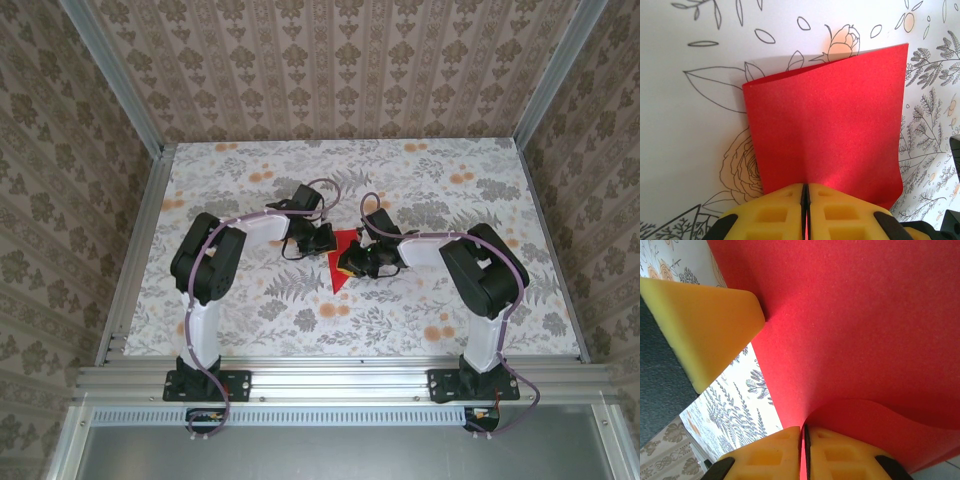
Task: Fold a paper plane with a square sheet of paper (pick it up from the middle)
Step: Third fold the triangle at the center of the table.
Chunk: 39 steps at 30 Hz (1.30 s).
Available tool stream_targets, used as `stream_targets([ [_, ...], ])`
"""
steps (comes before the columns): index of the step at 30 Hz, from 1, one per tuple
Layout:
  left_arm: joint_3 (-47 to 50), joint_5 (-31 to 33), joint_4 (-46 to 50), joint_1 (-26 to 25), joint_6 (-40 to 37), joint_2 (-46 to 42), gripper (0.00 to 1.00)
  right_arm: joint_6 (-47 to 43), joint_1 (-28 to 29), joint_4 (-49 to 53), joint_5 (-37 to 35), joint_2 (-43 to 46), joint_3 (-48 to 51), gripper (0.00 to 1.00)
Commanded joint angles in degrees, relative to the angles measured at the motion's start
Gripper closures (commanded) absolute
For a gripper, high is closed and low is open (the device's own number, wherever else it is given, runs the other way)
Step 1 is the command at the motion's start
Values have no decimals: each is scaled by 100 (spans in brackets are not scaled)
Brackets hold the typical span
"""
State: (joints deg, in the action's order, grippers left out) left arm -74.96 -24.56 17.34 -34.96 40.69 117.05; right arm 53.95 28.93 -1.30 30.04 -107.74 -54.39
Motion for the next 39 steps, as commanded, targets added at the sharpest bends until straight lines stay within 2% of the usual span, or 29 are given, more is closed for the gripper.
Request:
stream_targets([
  [1, 3, 153, 423, -46, -134, 195, 88, -65, 34, 87, -25, -157, -129, 86],
  [19, 8, 162, 436, -55, -140, 193, 88, 1, 34, -43, 19, -294, -138, 83],
  [29, -60, 162, 416, -22, -80, -19, 88, -109, 34, 72, -6, -285, -73, 64],
  [37, -101, 102, 353, 160, -47, -344, 88, -249, 34, 207, -95, -278, -30, 63],
  [39, -26, 61, 293, 182, -26, -435, 88, -271, 34, 232, -111, -273, -19, 67],
])
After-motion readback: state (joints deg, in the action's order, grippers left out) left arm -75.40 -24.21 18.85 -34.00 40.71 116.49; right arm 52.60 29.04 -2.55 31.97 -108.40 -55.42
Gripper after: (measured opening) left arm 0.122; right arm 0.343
